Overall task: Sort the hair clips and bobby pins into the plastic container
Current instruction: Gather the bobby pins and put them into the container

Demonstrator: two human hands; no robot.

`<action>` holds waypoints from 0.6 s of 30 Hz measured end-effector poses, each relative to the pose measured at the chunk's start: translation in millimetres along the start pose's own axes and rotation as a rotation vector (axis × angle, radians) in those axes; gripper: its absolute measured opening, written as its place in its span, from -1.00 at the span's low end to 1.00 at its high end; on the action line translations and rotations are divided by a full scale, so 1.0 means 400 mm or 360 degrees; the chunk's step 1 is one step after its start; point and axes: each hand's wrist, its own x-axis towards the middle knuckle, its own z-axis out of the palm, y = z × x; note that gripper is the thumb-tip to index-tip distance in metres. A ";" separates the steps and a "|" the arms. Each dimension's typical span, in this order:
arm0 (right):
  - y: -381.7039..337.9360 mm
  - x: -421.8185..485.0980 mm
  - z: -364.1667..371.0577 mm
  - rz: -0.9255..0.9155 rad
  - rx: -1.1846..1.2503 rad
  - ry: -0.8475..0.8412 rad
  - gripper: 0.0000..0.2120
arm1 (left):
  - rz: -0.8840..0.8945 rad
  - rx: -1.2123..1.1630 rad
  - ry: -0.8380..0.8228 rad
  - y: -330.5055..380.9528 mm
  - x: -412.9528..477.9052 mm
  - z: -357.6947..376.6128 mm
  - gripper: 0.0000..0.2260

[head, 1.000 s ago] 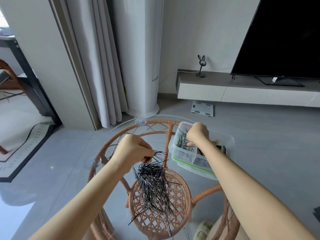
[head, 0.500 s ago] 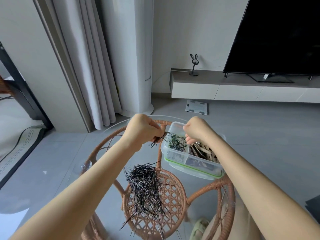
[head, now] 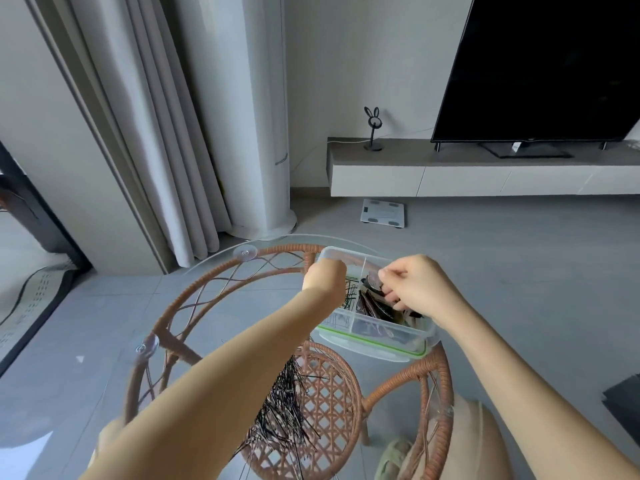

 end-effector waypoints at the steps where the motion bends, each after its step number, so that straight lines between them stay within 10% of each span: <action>1: 0.006 -0.008 0.000 -0.0011 -0.0017 -0.0007 -0.72 | 0.0031 0.0015 -0.0089 -0.004 0.000 0.000 -0.80; 10: -0.020 -0.126 0.071 -0.0186 -0.0128 -0.0167 -0.77 | 0.0218 -0.0078 0.0025 -0.084 -0.075 -0.087 -0.61; 18: 0.032 -0.344 0.172 0.0157 -0.0568 -0.1096 -0.64 | -0.0062 -0.0201 0.0305 -0.313 -0.222 0.059 -0.60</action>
